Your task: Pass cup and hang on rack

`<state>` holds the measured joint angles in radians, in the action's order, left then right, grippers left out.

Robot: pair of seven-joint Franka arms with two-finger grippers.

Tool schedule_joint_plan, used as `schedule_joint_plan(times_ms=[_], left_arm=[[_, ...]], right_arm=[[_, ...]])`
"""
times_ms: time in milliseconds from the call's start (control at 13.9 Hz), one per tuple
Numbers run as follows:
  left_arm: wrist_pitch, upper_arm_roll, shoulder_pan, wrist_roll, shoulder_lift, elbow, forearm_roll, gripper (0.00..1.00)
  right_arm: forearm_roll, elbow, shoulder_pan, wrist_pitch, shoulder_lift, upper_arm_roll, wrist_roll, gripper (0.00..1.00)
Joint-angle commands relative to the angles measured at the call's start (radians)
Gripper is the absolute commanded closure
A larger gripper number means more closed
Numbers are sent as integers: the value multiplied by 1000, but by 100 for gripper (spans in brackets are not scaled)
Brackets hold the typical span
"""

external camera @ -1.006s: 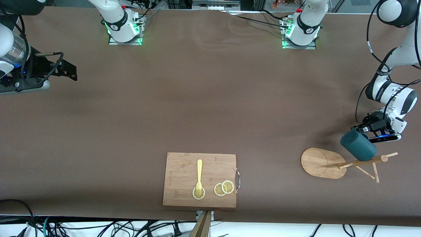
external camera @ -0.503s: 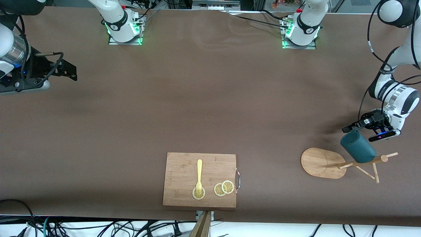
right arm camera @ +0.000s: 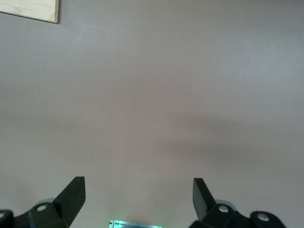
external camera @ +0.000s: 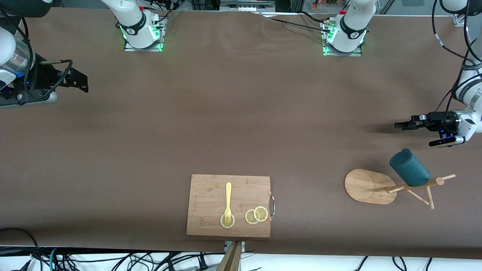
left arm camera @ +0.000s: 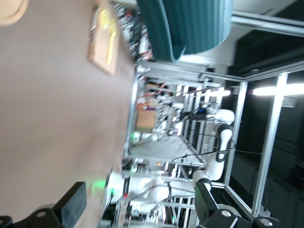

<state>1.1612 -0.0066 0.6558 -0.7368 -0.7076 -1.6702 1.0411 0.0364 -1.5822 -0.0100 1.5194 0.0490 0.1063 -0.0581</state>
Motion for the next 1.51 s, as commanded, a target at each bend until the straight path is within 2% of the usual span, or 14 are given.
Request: schedule_joint_plan(times_ms=[0, 359, 719, 1150, 1438], left_arm=[[0, 5, -36, 169, 115, 41, -145, 0], [2, 7, -149, 269, 206, 173, -395, 0], [41, -1, -327, 471, 281, 283, -620, 0], [179, -4, -511, 485, 385, 307, -880, 0], [271, -1, -544, 496, 470, 307, -944, 0]], right_arm=[[-3, -2, -10, -7, -15, 7, -6, 0], [-3, -4, -10, -7, -15, 6, -6, 0], [-3, -2, -10, -7, -15, 7, -6, 0], [-3, -4, -10, -7, -15, 6, -6, 0], [-3, -4, -10, -7, -15, 6, -6, 0]])
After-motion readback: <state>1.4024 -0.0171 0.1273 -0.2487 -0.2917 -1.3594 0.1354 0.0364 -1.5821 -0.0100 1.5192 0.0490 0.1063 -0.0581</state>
